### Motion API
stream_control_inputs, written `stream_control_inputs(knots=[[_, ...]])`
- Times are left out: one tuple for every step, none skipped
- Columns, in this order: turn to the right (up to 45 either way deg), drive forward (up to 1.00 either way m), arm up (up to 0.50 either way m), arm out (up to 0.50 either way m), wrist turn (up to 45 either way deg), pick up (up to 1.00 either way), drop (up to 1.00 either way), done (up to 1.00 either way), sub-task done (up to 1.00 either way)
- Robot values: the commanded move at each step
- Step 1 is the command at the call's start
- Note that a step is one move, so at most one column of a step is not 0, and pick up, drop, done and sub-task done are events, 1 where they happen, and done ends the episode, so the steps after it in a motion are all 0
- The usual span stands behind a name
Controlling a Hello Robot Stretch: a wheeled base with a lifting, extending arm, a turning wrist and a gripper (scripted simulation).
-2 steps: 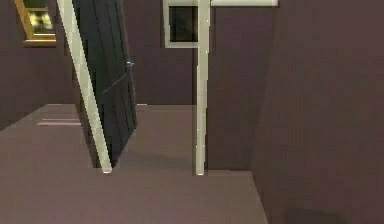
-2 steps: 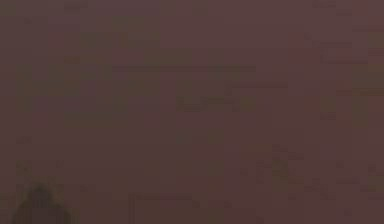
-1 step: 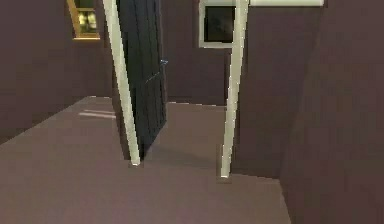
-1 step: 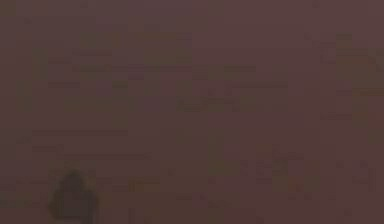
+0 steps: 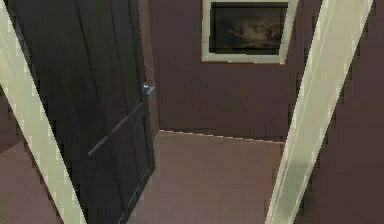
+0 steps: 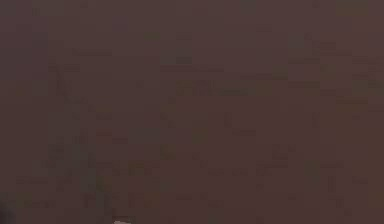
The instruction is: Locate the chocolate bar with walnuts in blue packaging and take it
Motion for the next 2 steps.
stream_control_inputs(knots=[[-6.0,0.0,0.0,0.0,0.0,0.0,0.0,0.0,0.0],[0.0,0.4,0.0,0.0,0.0,0.0,0.0,0.0,0.0]])
